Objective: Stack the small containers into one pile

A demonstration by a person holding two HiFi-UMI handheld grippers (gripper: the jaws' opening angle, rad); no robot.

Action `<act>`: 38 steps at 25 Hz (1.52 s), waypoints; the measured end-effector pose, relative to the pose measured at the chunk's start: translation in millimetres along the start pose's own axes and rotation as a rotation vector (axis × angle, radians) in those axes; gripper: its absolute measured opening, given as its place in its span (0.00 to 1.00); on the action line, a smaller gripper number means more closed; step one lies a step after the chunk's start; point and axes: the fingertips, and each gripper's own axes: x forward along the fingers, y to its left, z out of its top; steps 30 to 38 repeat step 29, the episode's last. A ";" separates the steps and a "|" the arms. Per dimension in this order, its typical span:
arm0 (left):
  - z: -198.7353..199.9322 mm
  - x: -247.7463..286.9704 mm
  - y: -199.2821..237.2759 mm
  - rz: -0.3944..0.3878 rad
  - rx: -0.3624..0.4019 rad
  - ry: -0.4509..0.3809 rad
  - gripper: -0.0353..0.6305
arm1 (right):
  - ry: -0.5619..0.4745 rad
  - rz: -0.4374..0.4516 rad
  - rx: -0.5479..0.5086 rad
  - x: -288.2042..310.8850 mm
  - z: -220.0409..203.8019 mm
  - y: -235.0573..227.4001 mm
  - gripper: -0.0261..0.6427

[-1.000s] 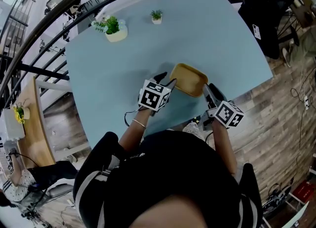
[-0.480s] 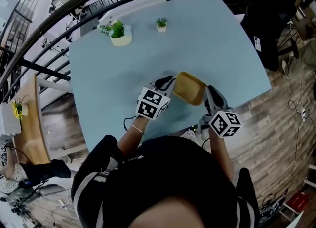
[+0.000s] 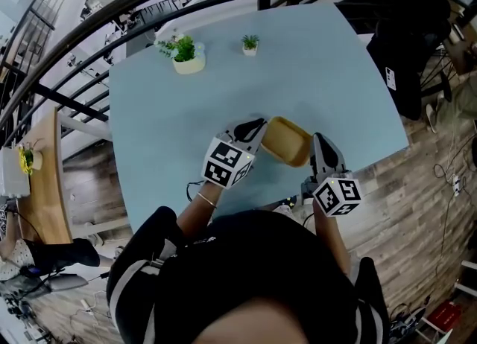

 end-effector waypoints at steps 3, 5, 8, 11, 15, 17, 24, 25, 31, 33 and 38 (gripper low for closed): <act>2.7 -1.4 0.6 0.007 0.001 -0.013 0.10 | 0.005 0.012 -0.012 1.6 0.2 2.3 0.04; 4.4 -2.8 0.9 0.014 0.005 -0.020 0.10 | 0.010 0.015 -0.024 2.3 -0.1 3.9 0.04; 5.7 -5.3 2.0 0.025 0.007 -0.030 0.10 | 0.009 0.022 -0.028 3.6 -0.5 7.3 0.04; 5.2 -5.9 2.4 0.031 0.006 -0.032 0.10 | 0.011 0.029 -0.025 4.7 -1.8 8.4 0.04; 5.6 -4.8 4.2 0.036 0.002 -0.029 0.10 | 0.014 0.036 -0.013 8.2 -1.7 8.0 0.04; 4.6 -4.9 4.0 0.038 0.001 -0.028 0.10 | 0.015 0.039 -0.009 8.6 -2.2 8.8 0.04; 3.3 -5.9 6.6 0.042 -0.006 -0.028 0.10 | 0.018 0.049 -0.001 11.2 -4.1 10.0 0.04; 3.2 -6.1 6.9 0.044 -0.007 -0.029 0.10 | 0.019 0.050 0.000 11.4 -4.5 10.1 0.04; 2.8 -7.7 7.4 0.048 -0.008 -0.032 0.10 | 0.021 0.055 0.000 12.2 -6.0 11.8 0.04; 2.8 -7.7 7.4 0.048 -0.008 -0.032 0.10 | 0.021 0.055 0.000 12.2 -6.0 11.8 0.04; 2.8 -7.7 7.4 0.048 -0.008 -0.032 0.10 | 0.021 0.055 0.000 12.2 -6.0 11.8 0.04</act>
